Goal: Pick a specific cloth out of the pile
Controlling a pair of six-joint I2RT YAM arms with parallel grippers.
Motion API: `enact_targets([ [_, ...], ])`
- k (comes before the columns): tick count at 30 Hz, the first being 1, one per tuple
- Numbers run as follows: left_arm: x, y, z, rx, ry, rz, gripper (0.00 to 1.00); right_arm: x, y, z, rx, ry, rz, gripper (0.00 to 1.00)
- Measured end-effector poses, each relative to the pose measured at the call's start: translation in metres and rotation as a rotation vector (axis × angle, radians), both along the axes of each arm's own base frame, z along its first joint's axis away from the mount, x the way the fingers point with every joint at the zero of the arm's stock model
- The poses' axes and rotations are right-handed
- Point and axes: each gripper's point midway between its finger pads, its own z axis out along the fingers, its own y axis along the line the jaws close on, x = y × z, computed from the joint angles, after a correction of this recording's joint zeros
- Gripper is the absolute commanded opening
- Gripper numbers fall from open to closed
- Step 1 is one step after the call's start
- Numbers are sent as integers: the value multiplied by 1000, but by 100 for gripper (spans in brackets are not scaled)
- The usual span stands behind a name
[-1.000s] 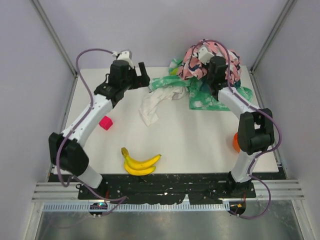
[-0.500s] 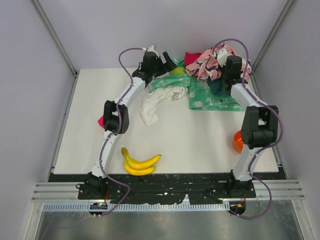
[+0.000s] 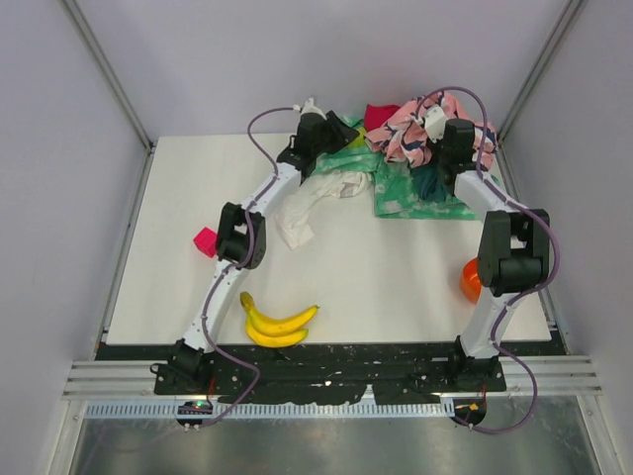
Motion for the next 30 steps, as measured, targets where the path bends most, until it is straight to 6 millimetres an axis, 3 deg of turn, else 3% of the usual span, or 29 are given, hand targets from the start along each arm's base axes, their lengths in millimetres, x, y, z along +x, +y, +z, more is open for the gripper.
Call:
enact_targets([
  [3, -1, -4, 4, -24, -8, -13, 10, 0, 0, 0, 0, 0, 0, 6],
  [5, -3, -6, 2, -28, -9, -28, 0, 0, 0, -1, 1, 2, 2, 6],
  [10, -13, -7, 4, 10, -8, -70, 0, 0, 2, -4, -21, 17, 32, 8],
  [14, -30, 3, 46, 94, -51, -106, 0, 1, 2, -6, -70, 40, 62, 9],
  [18, -62, 19, 133, 171, -163, -137, 0, 11, 1, -20, -116, 90, 87, 9],
  [21, -95, 49, 226, 196, -298, -119, 0, 18, -1, -41, -150, 156, 97, 9],
  [26, -171, 148, 410, 223, -652, 71, 0, 22, -9, -66, -209, 264, 82, 9],
  [28, -209, 190, 469, 229, -779, 177, 0, 25, -14, -69, -231, 290, 67, 9],
  [30, -241, 220, 508, 230, -870, 256, 0, 27, -17, -71, -242, 305, 53, 9],
])
